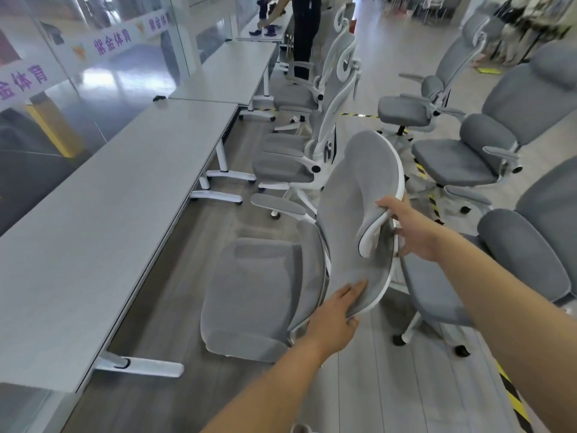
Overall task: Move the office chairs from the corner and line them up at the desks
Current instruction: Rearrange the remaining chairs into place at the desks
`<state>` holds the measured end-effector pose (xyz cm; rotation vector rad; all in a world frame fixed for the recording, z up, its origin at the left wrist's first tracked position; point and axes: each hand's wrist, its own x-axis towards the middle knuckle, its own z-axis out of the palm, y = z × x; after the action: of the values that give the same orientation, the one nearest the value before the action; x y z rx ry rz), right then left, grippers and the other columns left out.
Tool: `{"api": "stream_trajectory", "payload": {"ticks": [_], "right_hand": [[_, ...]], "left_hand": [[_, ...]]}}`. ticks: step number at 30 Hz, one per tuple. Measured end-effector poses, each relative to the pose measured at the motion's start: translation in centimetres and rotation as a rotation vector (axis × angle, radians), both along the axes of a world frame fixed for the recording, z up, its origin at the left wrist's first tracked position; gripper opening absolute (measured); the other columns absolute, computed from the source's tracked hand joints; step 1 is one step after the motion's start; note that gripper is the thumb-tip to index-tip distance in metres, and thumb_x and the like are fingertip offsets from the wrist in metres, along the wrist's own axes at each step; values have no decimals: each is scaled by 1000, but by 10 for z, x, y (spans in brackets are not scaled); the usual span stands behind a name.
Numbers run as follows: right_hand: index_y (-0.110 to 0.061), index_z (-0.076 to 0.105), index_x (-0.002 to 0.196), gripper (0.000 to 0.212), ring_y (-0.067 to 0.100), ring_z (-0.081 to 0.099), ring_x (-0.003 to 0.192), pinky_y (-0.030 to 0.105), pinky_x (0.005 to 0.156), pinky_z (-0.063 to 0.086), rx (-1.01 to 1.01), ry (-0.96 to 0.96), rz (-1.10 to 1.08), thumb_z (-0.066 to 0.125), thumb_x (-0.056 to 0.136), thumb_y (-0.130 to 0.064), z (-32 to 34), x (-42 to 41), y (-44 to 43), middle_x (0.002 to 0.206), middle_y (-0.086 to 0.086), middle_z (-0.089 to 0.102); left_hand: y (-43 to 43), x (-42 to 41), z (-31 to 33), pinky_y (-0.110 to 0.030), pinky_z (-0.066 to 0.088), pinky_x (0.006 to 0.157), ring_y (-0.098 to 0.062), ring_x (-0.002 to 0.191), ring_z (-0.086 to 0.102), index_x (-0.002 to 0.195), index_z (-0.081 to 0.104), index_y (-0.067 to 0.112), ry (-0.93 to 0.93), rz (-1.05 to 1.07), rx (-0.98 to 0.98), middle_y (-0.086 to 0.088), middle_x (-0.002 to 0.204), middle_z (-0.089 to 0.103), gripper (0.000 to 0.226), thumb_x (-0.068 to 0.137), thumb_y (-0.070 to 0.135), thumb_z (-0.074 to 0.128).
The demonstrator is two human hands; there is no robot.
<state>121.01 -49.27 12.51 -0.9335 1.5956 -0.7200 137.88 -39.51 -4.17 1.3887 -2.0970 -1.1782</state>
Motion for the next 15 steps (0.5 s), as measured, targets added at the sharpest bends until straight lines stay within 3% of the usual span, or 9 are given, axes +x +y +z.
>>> {"api": "stream_trajectory", "payload": {"ticks": [6, 9, 15], "right_hand": [[-52, 35, 121, 45, 26, 51, 110, 59, 92, 42, -17, -23, 15, 57, 81, -53, 2, 3, 6, 132, 2, 48], [-52, 34, 122, 43, 24, 49, 110, 63, 93, 40, -33, -27, 2, 56, 85, -50, 2, 0, 6, 133, -1, 47], [-52, 31, 126, 50, 26, 46, 113, 67, 96, 36, -39, -19, -5, 56, 83, -53, 0, 3, 6, 136, -1, 46]], "left_hand": [[11, -3, 1, -28, 27, 116, -16, 142, 31, 141, 13, 65, 75, 78, 45, 6, 158, 28, 73, 96, 20, 50], [13, -9, 0, -28, 28, 116, -17, 142, 33, 145, 17, 59, 71, 95, 53, 6, 157, 29, 70, 97, 20, 49], [12, -7, 2, -32, 28, 117, -16, 143, 31, 142, 14, 64, 71, 88, 87, 8, 158, 27, 71, 98, 21, 50]]}}
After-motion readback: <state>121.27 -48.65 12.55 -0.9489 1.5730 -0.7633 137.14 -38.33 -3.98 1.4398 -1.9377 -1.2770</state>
